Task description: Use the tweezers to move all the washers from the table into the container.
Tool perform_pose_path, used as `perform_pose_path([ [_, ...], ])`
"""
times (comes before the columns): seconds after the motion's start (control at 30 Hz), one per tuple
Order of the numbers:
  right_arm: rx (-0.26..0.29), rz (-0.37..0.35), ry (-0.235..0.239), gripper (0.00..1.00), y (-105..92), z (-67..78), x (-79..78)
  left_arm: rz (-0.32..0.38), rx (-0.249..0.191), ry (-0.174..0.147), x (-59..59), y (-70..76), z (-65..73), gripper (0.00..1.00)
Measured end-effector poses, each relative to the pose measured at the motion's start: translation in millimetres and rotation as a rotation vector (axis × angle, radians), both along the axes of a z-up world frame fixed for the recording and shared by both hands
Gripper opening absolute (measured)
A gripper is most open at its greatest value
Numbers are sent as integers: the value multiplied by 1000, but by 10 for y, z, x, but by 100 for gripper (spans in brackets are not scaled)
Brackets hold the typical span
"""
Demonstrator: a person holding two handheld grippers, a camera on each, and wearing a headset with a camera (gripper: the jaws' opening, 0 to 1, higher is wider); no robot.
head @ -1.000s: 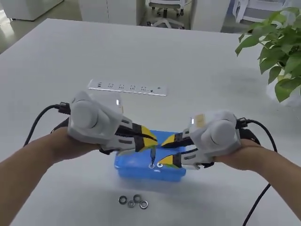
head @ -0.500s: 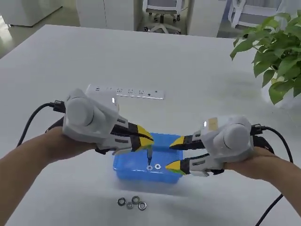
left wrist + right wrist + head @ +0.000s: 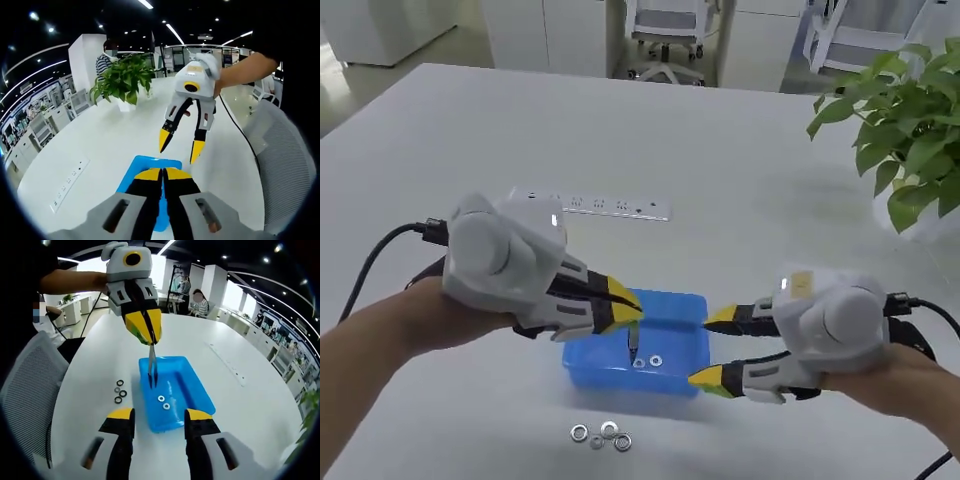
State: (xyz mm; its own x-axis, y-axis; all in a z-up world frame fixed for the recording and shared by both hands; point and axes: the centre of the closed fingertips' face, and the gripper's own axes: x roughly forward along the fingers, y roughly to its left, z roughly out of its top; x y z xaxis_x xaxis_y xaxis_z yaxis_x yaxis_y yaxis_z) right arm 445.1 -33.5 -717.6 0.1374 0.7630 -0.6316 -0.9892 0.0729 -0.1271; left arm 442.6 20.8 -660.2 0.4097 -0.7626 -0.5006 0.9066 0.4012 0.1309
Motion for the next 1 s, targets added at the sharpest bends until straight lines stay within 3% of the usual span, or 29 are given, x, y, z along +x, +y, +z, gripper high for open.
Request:
perform_pose_path([
  [0.3, 10, -36, 6, 48, -93, 28, -121, -19, -7, -11, -131, -60, 87, 5],
  [0.5, 7, -53, 14, 51, -164, 9, -223, -19, -9, -25, -159, -59, 147, 5],
  [0.73, 10, -74, -2, 55, -219, 67, -268, -17, -7, -35, -228, -38, 192, 5],
  [1.0, 19, -88, 10, 59, -222, 61, -349, -19, -14, -21, -348, -46, 187, 5],
])
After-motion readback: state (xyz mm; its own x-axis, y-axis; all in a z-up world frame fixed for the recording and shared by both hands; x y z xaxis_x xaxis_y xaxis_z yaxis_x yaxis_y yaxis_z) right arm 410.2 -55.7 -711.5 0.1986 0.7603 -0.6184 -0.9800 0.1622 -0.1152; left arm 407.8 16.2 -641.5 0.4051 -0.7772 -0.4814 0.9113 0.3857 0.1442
